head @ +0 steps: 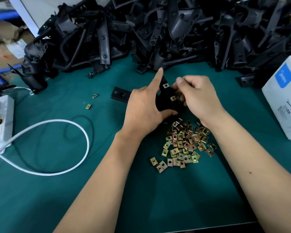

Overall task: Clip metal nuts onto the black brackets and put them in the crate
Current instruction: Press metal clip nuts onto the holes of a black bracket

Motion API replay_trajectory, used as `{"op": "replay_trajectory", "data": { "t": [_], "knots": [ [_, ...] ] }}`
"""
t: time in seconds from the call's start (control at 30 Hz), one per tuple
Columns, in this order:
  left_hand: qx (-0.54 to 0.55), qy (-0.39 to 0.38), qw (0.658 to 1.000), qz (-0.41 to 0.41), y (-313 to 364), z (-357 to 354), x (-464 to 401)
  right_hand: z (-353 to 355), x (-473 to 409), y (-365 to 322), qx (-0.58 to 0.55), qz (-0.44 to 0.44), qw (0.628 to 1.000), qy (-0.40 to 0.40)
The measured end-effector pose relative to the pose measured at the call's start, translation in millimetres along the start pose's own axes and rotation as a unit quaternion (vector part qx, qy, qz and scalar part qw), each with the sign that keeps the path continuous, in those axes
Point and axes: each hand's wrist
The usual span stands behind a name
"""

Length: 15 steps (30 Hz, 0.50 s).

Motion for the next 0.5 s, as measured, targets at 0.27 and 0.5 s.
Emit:
{"op": "replay_trajectory", "data": {
  "t": [0.27,0.5],
  "knots": [
    [-0.047,0.038,0.998,0.019,3.0,6.8,-1.5,-5.6,13.3,-12.0,0.135,0.071,0.988,-0.008],
    [-0.026,0.080,0.995,-0.057,77.7,4.8,-5.5,57.0,30.0,-34.1,0.157,0.085,0.980,0.091]
  ]
}}
Point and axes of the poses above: each hand's wrist, its own x-axis away from the middle knuckle, its own z-axis out of the back of the hand, y = z × x, and after that the axes turned 6 degrees about y, right-handed
